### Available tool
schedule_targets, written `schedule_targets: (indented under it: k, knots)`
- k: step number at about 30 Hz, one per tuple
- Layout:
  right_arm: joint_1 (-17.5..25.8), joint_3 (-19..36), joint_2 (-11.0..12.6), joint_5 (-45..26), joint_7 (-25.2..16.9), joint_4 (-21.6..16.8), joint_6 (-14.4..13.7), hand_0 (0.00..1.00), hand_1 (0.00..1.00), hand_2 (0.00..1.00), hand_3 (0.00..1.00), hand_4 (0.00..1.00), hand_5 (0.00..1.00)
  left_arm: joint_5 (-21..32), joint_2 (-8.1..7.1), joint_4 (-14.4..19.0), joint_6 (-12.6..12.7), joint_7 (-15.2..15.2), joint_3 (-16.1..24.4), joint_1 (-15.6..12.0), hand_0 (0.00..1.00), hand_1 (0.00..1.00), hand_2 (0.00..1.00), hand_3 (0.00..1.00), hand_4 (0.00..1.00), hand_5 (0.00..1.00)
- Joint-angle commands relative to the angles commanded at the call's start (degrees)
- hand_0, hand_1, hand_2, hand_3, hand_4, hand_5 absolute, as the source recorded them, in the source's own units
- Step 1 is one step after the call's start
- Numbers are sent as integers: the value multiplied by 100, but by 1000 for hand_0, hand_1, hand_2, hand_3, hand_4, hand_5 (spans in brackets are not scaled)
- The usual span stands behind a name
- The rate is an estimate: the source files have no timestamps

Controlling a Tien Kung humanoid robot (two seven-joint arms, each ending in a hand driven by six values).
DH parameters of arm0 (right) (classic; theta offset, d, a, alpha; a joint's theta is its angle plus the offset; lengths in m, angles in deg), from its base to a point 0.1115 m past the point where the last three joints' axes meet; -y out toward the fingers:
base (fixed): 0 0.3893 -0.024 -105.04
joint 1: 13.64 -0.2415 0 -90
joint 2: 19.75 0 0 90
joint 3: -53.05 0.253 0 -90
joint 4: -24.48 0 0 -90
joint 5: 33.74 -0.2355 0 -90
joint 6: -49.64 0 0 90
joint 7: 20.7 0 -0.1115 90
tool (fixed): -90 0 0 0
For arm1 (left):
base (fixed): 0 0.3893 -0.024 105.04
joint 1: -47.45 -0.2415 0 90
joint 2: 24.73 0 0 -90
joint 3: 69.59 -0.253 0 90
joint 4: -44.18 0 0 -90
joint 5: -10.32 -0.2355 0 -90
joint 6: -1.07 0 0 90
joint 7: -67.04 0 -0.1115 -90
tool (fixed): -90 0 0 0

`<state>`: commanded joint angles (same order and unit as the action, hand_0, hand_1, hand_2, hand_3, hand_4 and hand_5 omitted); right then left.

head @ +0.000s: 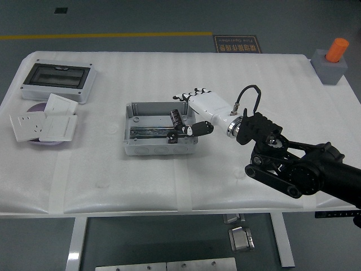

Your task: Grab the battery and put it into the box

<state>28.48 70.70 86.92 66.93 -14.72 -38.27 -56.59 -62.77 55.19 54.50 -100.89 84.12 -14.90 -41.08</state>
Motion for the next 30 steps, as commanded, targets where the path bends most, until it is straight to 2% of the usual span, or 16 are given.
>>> schedule_targets:
  k: [5,8,10,14,17,21,22,27,28,30]
  knots:
    - [32,31,29,-32,-26,-6,-41,998,914,985,998,976,511,8,3,0,-3,2,-5,-6,611,648,431,490,438,477]
    - [68,123,128,-64,-51,-19,-83,998,914,985,998,976,511,10,12,0,-4,6,2,-11,611,648,431,490,438,477]
    - [128,283,265,-87,-69,-11,-112,998,911,979,998,998,542,21,15,0,-2,6,1,-15,611,648,431,489,438,477]
    - [313,690,606,-163,-119,8,-156,998,911,979,998,998,542,58,16,0,3,5,-18,-32,611,648,431,489,438,477]
    - [601,1114,947,-260,-216,-46,-211,998,889,959,998,998,548,38,18,0,1,28,21,-69,611,648,431,489,438,475]
    - [1040,1709,1228,-382,-353,-229,-300,998,889,959,998,998,548,30,20,0,1,48,50,-115,611,648,431,489,438,475]
    - [1155,1875,1273,-427,-399,-301,-324,998,830,902,998,994,541,33,21,0,3,51,54,-127,612,648,430,489,439,472]
    - [1818,2819,1368,-620,-625,-700,-412,998,830,902,998,994,541,69,38,0,2,64,35,-179,612,648,430,489,439,472]
    - [1955,3008,1361,-651,-665,-776,-423,961,786,848,977,986,542,76,39,0,2,66,31,-187,611,648,430,489,438,470]
    - [2213,3393,1343,-705,-732,-901,-437,961,786,848,977,986,542,79,39,0,1,68,32,-204,611,648,430,489,438,470]
